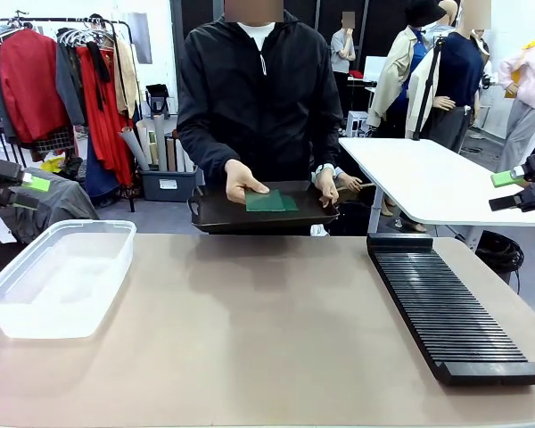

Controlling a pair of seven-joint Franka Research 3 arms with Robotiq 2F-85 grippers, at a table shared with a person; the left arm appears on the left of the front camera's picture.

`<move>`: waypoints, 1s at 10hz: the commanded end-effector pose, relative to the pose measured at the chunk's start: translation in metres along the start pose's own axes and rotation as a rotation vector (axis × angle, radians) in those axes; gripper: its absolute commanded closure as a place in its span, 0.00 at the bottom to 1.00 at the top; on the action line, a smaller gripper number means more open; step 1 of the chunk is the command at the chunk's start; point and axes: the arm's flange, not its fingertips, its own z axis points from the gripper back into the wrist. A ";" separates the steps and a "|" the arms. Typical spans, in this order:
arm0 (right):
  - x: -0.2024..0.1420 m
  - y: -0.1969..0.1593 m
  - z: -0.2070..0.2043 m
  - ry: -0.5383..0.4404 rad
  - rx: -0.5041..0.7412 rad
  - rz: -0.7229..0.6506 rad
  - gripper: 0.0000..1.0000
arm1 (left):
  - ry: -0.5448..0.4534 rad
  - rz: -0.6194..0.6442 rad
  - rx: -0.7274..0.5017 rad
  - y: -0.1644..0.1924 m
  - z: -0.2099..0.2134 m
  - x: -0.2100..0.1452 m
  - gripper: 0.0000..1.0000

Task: Sort PCBs into racks and boxes based on the side picked up.
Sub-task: Pick up the Blank PCB handed by the Human.

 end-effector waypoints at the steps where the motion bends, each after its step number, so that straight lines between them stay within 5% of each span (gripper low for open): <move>1: 0.000 0.001 0.001 0.001 -0.002 -0.003 0.00 | 0.021 0.115 -0.001 -0.019 -0.017 -0.011 0.00; 7: 0.000 0.001 0.001 0.001 -0.002 -0.003 0.00 | 0.100 0.419 -0.143 -0.039 -0.080 -0.026 0.00; 10: 0.000 0.001 0.001 0.001 -0.002 -0.003 0.00 | 0.056 0.508 -0.258 -0.035 -0.100 -0.039 0.00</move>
